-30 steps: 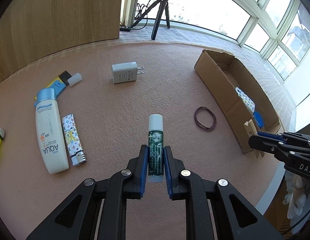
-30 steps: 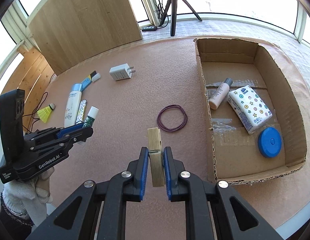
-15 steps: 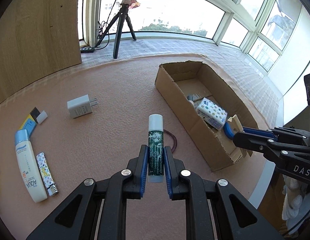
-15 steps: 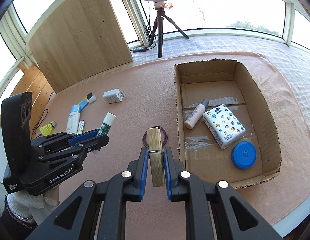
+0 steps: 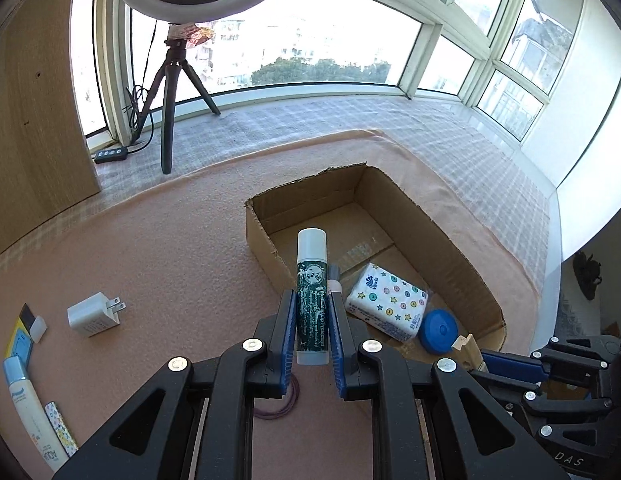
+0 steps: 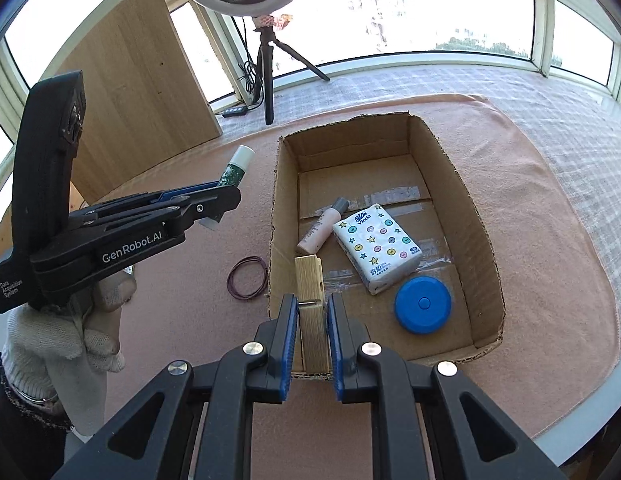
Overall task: Organize objects
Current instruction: 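Carry the glue stick and clothespin into the cardboard box and open both grippers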
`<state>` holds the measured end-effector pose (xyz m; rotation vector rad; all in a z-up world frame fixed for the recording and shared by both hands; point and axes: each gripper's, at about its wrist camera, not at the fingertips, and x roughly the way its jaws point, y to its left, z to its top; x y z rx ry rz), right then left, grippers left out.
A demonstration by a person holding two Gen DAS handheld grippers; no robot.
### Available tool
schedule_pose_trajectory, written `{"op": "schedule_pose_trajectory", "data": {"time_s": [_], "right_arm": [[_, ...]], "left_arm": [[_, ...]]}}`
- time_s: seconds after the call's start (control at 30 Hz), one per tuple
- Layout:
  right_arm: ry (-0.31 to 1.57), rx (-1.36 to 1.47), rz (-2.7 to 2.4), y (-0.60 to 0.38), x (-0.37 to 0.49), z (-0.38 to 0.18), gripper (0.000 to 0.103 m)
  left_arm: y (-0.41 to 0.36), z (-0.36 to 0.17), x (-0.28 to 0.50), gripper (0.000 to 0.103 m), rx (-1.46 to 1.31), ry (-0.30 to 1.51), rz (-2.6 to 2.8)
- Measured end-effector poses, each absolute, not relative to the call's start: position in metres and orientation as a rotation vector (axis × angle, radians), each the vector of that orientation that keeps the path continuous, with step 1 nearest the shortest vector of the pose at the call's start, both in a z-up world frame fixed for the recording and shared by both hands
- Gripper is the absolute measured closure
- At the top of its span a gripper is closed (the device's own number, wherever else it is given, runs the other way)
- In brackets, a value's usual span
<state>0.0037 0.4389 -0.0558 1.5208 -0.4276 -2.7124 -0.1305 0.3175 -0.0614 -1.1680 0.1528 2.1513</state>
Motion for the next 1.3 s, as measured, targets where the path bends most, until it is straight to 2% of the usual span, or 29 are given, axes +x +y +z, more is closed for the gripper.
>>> {"op": "schedule_pose_trajectory", "data": {"time_s": [0.37,0.8,0.83,0.87,0.9,0.93,1.0,1.3], "right_arm": [[-0.421,1.543,-2.688,0.446,-0.004,-0.067,0.089],[-0.399,1.559,-2.677,0.443,-0.011,-0.071,0.089],[-0.398,1.553,-2.68,0.443,-0.011,-0.07,0.088],[-0.398,1.549,-2.685,0.443,-0.011,-0.07,0.087],[-0.394,1.557,-2.682,0.443,-0.012,-0.07,0.078],[-0.395,1.554,-2.685,0.442,-0.011,-0.069,0.063],[-0.387,1.533,-2.704,0.442,-0.01,-0.066,0.051],[-0.409,1.529,-2.694,0.439,-0.008,-0.063,0.051]], "left_arm": [[0.359,-0.079,-0.157,0.087,-1.191,0.173,2.146],[0.364,-0.081,-0.162,0.086,-1.194,0.171,2.142],[0.364,-0.081,-0.162,0.083,-1.196,0.169,2.139],[0.364,-0.081,-0.163,0.068,-1.204,0.17,2.134],[0.363,-0.08,-0.162,0.059,-1.203,0.166,2.134],[0.362,-0.078,-0.161,0.05,-1.192,0.165,2.139],[0.36,-0.076,-0.159,0.05,-1.181,0.167,2.147],[0.339,-0.068,-0.154,0.05,-1.179,0.16,2.17]]}}
